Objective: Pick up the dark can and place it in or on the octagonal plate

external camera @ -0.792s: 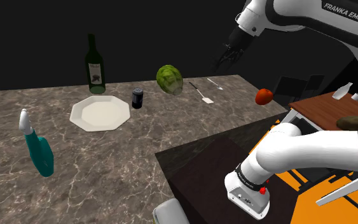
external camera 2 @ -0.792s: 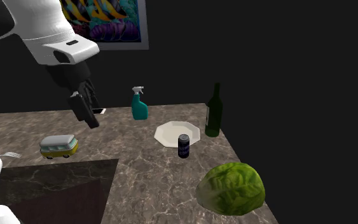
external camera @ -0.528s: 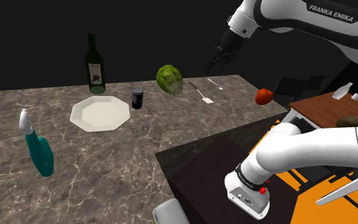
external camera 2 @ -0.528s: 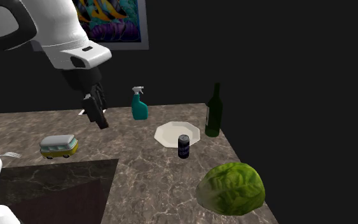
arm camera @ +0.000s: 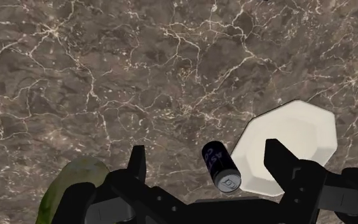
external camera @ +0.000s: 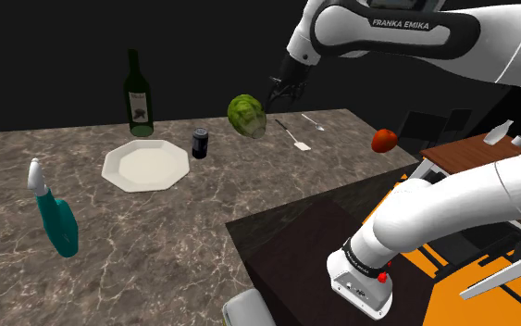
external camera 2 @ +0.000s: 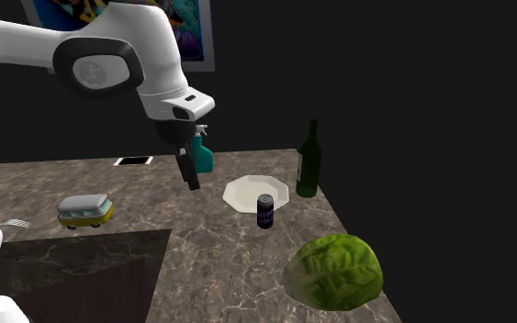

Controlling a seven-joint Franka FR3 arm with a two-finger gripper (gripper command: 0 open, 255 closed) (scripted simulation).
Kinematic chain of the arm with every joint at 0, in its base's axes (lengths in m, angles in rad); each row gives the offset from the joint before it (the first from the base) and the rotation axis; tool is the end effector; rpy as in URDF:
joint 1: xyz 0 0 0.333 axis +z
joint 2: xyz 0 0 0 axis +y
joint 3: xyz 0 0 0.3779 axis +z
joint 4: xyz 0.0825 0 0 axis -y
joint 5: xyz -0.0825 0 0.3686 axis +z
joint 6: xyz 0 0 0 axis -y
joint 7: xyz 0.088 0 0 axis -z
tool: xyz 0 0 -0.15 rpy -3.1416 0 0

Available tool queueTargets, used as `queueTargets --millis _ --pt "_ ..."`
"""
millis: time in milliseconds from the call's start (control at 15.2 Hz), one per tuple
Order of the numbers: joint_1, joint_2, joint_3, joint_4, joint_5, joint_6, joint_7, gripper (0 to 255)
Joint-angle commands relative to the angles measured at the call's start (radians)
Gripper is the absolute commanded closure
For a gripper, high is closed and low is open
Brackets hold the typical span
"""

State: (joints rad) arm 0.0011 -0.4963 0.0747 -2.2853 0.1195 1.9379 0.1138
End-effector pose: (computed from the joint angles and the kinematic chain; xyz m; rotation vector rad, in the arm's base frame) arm 0.3778 0.0467 0.5698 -3.0397 0.1201 -0.2140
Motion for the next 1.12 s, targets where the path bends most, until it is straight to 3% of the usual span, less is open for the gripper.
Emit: queueTargets --millis 0,528,1056 --pt "0.002 0.072 0.022 0.022 -0.003 0.044 0.026 0" --pt "0.006 0.38 0.084 0.179 -0.056 0.163 0.126 0" --pt "0.035 0.704 0.106 0.42 -0.148 0.206 0.234 0"
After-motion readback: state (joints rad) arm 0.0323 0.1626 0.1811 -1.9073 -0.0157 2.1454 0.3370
